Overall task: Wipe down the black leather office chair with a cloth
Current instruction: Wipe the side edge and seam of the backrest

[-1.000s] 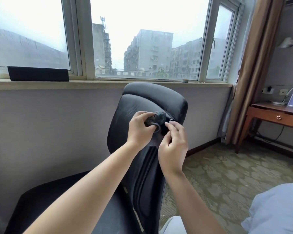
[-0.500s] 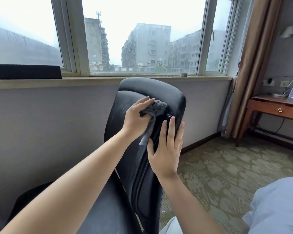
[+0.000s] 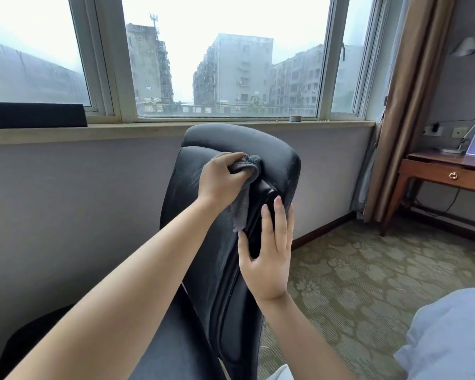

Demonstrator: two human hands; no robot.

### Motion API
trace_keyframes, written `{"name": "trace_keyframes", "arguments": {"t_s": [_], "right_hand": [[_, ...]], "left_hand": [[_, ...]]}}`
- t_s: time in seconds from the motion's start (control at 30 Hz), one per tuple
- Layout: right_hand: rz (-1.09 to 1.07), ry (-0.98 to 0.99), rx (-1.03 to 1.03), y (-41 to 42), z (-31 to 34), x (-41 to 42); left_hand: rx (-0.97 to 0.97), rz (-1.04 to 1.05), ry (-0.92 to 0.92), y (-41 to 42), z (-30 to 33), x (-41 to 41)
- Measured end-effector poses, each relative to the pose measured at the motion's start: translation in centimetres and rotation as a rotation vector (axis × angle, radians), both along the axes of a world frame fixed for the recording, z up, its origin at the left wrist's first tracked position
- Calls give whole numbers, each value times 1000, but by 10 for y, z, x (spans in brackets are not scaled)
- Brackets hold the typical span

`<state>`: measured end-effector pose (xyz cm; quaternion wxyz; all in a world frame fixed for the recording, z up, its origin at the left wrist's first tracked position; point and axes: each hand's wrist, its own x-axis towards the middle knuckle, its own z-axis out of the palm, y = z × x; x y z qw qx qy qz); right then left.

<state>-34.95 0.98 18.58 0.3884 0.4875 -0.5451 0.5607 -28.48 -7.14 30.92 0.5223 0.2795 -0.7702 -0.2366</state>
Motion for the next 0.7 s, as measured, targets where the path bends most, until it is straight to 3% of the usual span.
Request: {"name": "trace_keyframes", "arguments": {"t_s": [0.17,0.4,0.7], "right_hand": [[48,-12,-9,-1,-4,-2],[48,-56,-108,0,-4,4],[-28,-80,-17,-4,-7,11]], "left_hand": [[-110,-47,-66,1,2,0],[-348,-279,-162,15,0,11],[-356,-67,-146,-18,1,1]]}}
